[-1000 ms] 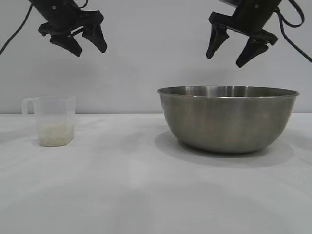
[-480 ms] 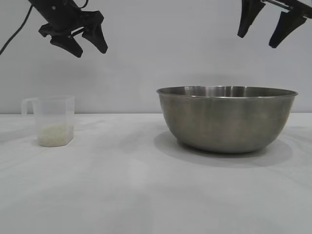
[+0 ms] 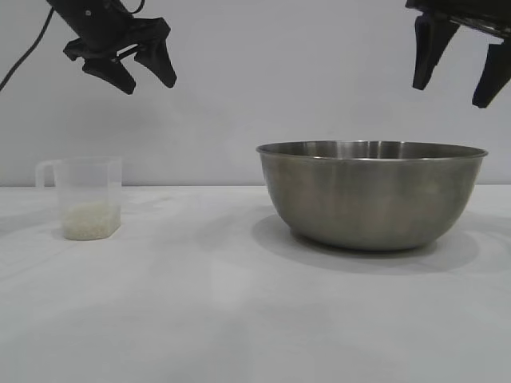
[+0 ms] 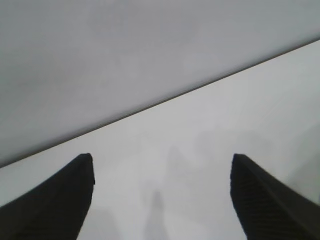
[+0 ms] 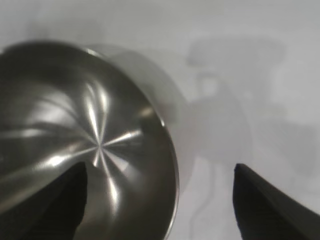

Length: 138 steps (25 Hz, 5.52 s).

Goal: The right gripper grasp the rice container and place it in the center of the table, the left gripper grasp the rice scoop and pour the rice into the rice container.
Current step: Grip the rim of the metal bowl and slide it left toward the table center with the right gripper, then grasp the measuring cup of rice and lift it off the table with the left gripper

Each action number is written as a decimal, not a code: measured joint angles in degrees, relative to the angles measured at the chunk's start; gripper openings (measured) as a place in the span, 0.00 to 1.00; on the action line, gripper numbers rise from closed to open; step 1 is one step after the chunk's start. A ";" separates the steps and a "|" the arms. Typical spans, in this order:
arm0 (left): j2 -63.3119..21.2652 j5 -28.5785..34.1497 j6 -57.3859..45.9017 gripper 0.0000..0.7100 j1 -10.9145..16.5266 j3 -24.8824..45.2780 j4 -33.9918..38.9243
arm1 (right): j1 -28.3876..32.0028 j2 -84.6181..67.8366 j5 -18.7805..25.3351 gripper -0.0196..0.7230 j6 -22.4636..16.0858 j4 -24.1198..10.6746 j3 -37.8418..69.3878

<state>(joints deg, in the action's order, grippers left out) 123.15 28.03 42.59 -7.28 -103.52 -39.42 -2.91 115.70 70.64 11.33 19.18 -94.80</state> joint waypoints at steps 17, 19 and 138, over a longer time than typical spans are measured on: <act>0.00 0.00 0.00 0.68 0.00 0.00 0.00 | -1.46 5.47 -3.55 0.75 0.11 1.16 1.70; 0.00 0.07 0.00 0.68 0.00 0.00 0.00 | -1.46 5.81 -3.84 0.61 0.11 0.94 1.70; -18.40 -1.79 13.33 0.68 2.24 14.48 -9.16 | -6.64 -116.61 -4.88 0.76 0.32 -10.71 66.70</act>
<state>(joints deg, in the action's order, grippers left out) 104.75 26.24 55.92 -5.05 -89.04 -48.58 -9.55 -0.91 65.75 11.65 8.47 -28.10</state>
